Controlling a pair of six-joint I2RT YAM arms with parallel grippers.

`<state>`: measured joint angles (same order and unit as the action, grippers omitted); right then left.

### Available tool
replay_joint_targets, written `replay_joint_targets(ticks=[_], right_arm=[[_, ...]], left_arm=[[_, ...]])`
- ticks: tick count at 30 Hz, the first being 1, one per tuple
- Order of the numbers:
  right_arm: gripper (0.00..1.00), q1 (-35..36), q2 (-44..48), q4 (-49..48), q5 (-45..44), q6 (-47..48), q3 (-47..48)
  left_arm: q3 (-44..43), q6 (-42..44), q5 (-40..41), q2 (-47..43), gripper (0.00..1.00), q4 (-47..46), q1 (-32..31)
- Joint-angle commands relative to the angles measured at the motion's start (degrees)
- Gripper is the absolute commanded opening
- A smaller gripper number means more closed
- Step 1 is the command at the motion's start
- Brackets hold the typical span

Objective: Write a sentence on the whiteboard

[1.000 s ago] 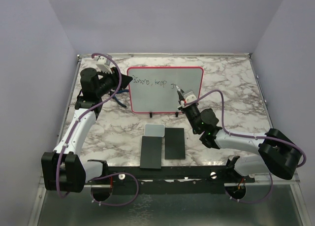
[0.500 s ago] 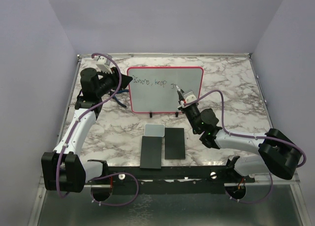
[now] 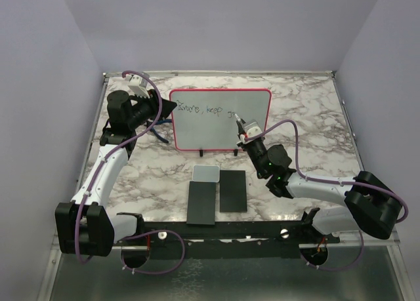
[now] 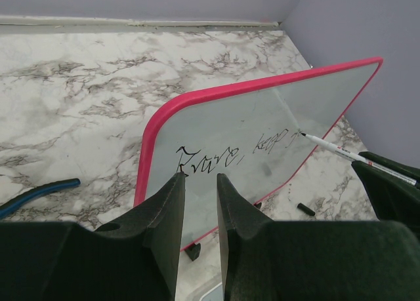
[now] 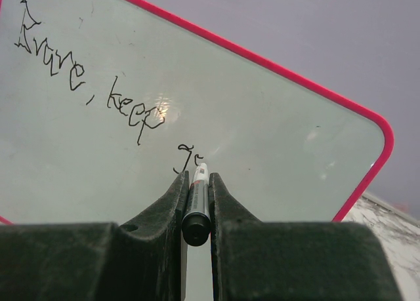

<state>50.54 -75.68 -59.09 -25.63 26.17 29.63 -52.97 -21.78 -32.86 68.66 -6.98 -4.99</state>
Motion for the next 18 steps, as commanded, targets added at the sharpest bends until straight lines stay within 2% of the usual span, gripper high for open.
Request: replay_joint_targets(ticks=[1,18], right_arm=[[0.01,-0.27,0.53,-2.43,0.5,0.83,1.35],[0.01,-0.27,-0.52,-2.64,1.0,0.92,2.38]], left_arm=[[0.59,0.95,0.74,-1.45,0.27,0.92,-0.1],[0.59,0.95,0.69,-1.6,0.27,0.94,-0.1]])
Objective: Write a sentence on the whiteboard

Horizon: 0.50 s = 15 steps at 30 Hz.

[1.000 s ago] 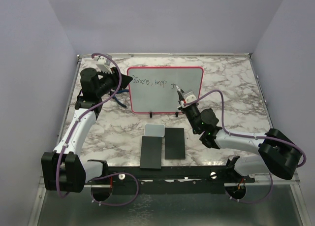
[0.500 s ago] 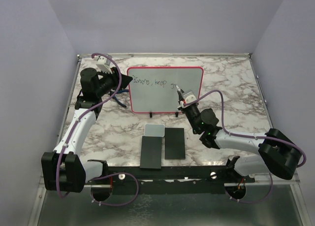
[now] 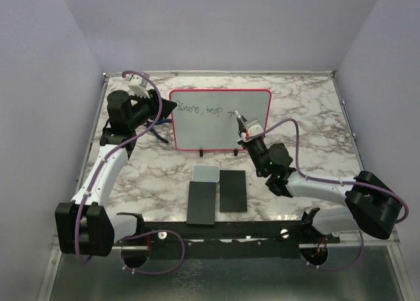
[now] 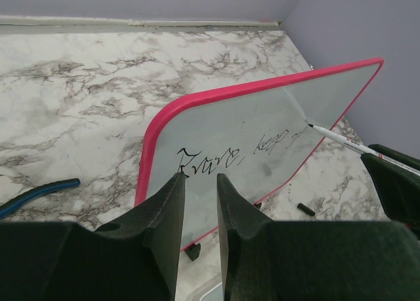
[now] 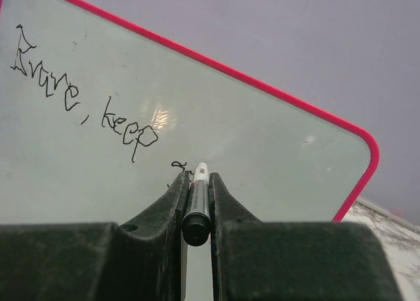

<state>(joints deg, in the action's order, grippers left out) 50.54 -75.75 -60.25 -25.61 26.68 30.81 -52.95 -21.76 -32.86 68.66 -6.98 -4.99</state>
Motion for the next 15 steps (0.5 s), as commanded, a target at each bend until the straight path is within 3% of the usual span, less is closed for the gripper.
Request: replay_joint_targets(ticks=[1,15], right_arm=[[0.01,-0.27,-0.46,-1.34,0.98,0.35,1.19],[0.01,-0.09,9.13,6.16,4.33,-4.73,-2.32]], left_arm=[[0.57,0.91,0.69,-1.65,0.27,0.97,-0.15],[0.57,0.92,0.7,-1.61,0.27,0.93,-0.1]])
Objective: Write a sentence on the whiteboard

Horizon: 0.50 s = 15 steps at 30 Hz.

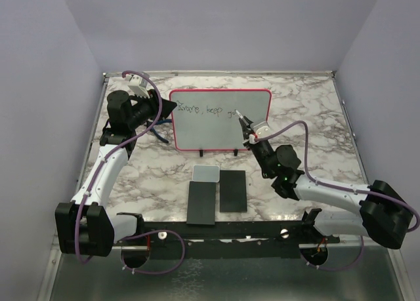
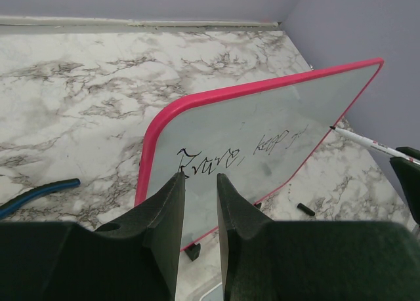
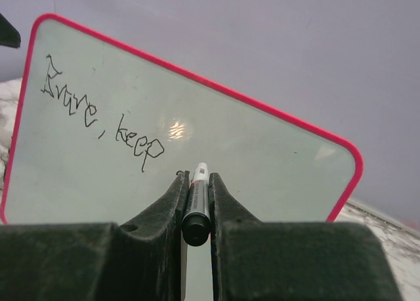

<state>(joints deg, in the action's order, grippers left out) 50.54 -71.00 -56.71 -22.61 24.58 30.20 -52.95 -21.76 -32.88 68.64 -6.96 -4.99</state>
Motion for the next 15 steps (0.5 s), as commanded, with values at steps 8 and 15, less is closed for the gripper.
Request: replay_joint_targets(ticks=[8,15], right_arm=[[0.01,-0.09,2.54,1.95,-4.18,-1.8,-1.29],[0.01,-0.16,0.08,-0.52,-4.21,-0.74,-0.55]], left_arm=[[0.54,0.92,0.72,-1.41,0.27,0.9,-0.17],[0.58,0.91,0.72,-1.32,0.27,0.91,-0.2]])
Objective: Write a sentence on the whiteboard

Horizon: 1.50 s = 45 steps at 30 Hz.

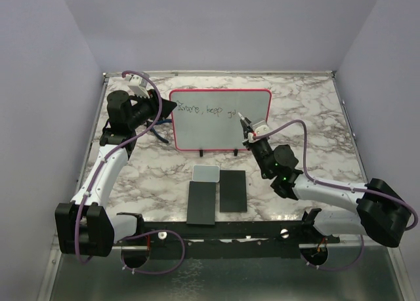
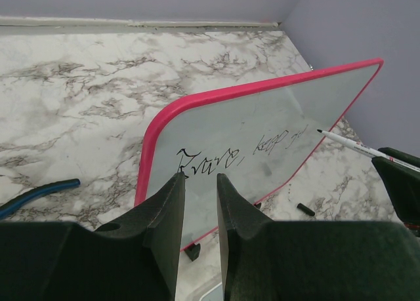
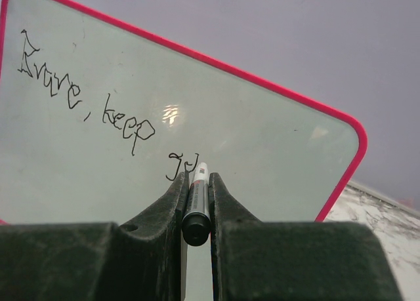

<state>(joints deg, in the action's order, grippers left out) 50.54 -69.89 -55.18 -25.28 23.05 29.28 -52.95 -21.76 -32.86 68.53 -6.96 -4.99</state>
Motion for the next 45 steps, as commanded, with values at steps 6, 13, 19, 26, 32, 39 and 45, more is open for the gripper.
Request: replay_joint_targets(ticks=[6,13,19,26,32,39,45], right_arm=[[0.01,-0.18,-2.62,-3.8,-2.23,1.9,0.77],[0.01,-0.4,-3.87,-4.54,-2.17,2.35,1.11],[0.01,-0.71,-4.75,-5.11,-2.22,2.7,1.3],[0.01,-0.8,-5.43,-4.91,-2.4,2.54,1.13],[0.01,-0.8,-4.68,-3.74,-2.38,1.47,0.4],[0.01,-0.75,-4.45,-2.83,-2.32,0.72,-0.51],[0.01,-0.78,-4.03,-2.08,-1.97,0.42,-1.0]], left_arm=[[0.57,0.93,0.67,-1.21,0.27,0.9,-0.19],[0.57,0.93,0.65,-1.3,0.27,0.94,-0.2],[0.57,0.9,0.69,-1.38,0.27,0.92,-0.21],[0.57,0.92,0.69,-1.48,0.27,0.91,-0.2],[0.57,0.88,0.69,-1.56,0.27,0.97,-0.19],[0.56,0.88,0.72,-1.47,0.27,0.94,-0.24],[0.56,0.93,0.64,-1.47,0.27,0.94,-0.25]])
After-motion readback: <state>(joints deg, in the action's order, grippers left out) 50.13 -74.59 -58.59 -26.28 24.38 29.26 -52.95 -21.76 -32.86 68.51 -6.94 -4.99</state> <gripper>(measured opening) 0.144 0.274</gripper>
